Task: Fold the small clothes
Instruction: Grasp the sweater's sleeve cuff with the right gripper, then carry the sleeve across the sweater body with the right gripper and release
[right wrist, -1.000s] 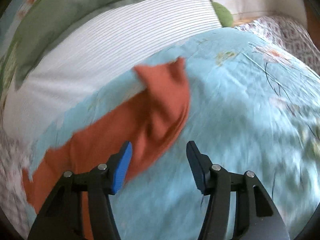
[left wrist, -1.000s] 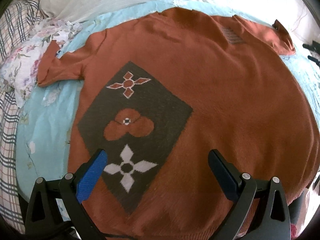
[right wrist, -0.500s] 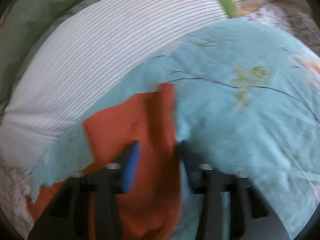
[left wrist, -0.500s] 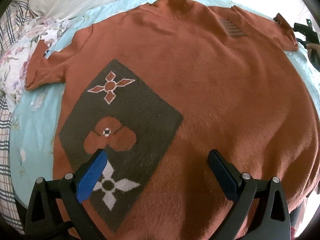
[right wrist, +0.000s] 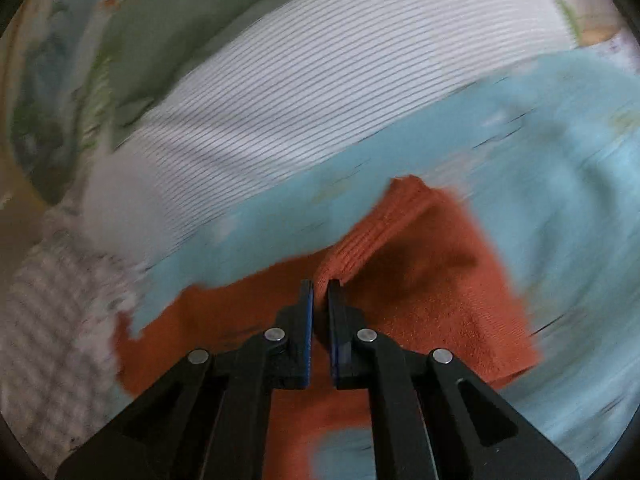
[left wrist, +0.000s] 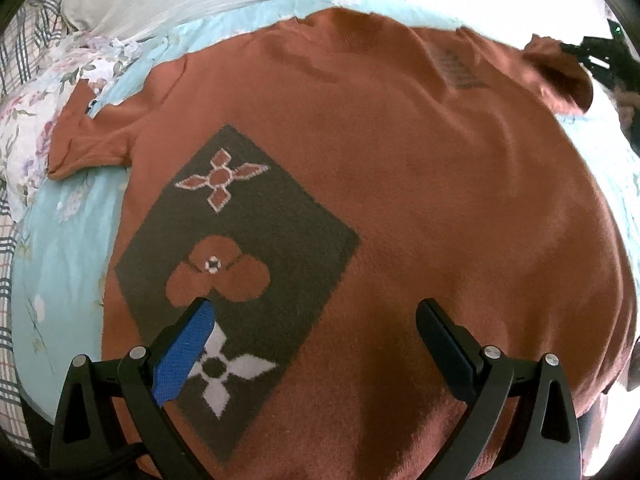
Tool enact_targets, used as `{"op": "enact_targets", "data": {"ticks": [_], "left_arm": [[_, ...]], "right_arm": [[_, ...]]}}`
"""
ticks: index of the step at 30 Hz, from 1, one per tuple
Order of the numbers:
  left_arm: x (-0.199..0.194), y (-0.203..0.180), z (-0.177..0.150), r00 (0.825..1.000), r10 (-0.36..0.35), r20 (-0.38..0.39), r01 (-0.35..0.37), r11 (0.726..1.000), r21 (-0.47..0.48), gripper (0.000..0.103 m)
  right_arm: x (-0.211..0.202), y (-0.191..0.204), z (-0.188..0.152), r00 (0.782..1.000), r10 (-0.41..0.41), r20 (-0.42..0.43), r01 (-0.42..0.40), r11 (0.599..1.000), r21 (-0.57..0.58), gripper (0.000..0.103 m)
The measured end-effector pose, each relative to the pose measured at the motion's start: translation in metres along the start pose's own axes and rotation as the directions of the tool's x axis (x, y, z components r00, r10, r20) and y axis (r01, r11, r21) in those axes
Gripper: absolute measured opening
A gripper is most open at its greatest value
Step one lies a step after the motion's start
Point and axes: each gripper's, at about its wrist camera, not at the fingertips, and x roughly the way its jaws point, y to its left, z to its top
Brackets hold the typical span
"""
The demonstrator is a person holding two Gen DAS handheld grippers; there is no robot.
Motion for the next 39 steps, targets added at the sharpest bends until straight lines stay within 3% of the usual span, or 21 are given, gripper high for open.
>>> {"op": "enact_targets", "data": {"ticks": [4,10,17,22,25,26,27,29,37,39], "left_arm": [[-0.009,0.015,0.014,0.998,0.01,0.059,-0.008,1.0,-0.029,0.101],[-0.011,0.055,0.024,0.995,0.004,0.095,0.01,0.99,-0.143,0.101],[-0.004,0.078,0.008,0.996,-0.017,0.089,0.035,0.977,-0.212,0.101],[0.004,0.085,0.01,0.996,-0.05,0.08,0.069,0.967,-0.247,0.101],[0.01,0.085,0.014,0.994,-0.074,0.08,0.092,0.962,-0.256,0.101],[0.012,0.086,0.016,0.993,-0.088,0.079,0.106,0.959,-0.262,0.101],[0.015,0.087,0.019,0.992,-0.099,0.078,0.116,0.957,-0.265,0.101],[0.027,0.086,0.031,0.988,-0.131,0.078,0.147,0.951,-0.272,0.101],[0.067,0.075,0.097,0.974,-0.208,0.091,0.225,0.936,-0.272,0.101],[0.079,0.072,0.115,0.979,-0.185,0.088,0.203,0.941,-0.271,0.101]], "right_arm": [[0.037,0.058,-0.039,0.985,0.158,-0.064,-0.157,0.987,0.02,0.007],[0.106,0.147,-0.098,0.929,0.328,-0.172,-0.32,0.945,0.069,0.007],[0.165,0.198,-0.152,0.879,0.36,-0.312,-0.358,0.931,0.064,0.007],[0.188,0.216,-0.172,0.853,0.386,-0.351,-0.386,0.92,0.073,0.008],[0.2,0.215,-0.18,0.838,0.385,-0.387,-0.372,0.922,0.111,0.02],[0.202,0.209,-0.181,0.831,0.393,-0.395,-0.369,0.919,0.138,0.033],[0.2,0.205,-0.181,0.83,0.402,-0.387,-0.372,0.915,0.153,0.044],[0.185,0.191,-0.176,0.844,0.406,-0.35,-0.373,0.914,0.16,0.05],[0.102,0.142,-0.156,0.922,0.333,-0.198,-0.308,0.94,0.147,0.05],[0.086,0.133,-0.157,0.933,0.311,-0.178,-0.289,0.947,0.14,0.051]]}}
